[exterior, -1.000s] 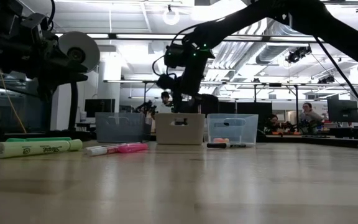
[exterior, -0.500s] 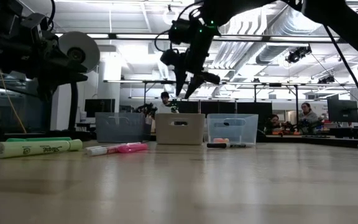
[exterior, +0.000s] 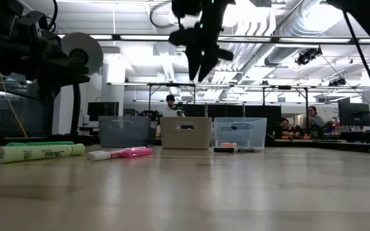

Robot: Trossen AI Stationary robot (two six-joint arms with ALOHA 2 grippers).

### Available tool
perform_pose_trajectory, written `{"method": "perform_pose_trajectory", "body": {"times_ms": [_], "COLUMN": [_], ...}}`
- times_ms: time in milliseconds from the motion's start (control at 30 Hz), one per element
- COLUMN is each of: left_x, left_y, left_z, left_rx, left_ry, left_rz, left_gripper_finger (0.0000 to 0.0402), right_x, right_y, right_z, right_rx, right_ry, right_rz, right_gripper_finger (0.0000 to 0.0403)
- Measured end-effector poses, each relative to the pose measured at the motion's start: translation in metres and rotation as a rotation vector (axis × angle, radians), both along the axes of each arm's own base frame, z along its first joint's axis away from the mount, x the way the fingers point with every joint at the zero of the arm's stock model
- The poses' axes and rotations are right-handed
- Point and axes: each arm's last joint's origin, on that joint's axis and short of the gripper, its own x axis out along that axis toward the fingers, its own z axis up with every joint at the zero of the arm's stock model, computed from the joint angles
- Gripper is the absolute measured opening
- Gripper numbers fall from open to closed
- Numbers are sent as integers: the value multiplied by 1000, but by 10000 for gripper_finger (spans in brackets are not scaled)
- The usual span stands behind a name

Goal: Pick & Place Markers
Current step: Put the green highlighter into the white bin

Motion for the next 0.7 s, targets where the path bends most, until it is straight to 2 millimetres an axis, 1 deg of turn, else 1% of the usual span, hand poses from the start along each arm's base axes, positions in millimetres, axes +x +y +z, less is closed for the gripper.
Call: {"method": "perform_pose_trajectory", "body": {"times_ms": [100, 167, 233, 367, 533, 700], "left_x": [0, 0, 0, 0, 0, 0], "left_y": [0, 0, 0, 0, 0, 1], "left_z": [0, 0, 0, 0, 0, 0], "left_rx": [0, 0, 1, 1, 1, 3], "left_ry": [0, -1, -1, -1, -1, 0], "left_rz": [-1, 1, 7, 9, 10, 24], "left_gripper_finger": [97, 97, 97, 97, 97, 97], "right_x": [-2, -6, -11, -26, -55, -91], "right_y": [22, 33, 41, 51, 63, 72], "right_z": [7, 9, 8, -3, -15, -25], "right_rx": [-52, -72, -92, -75, -44, -23], "right_ry": [11, 5, -9, -69, -161, -197], "right_rz": [55, 85, 96, 119, 142, 169], "right_gripper_finger": [129, 129, 129, 129, 129, 129]}}
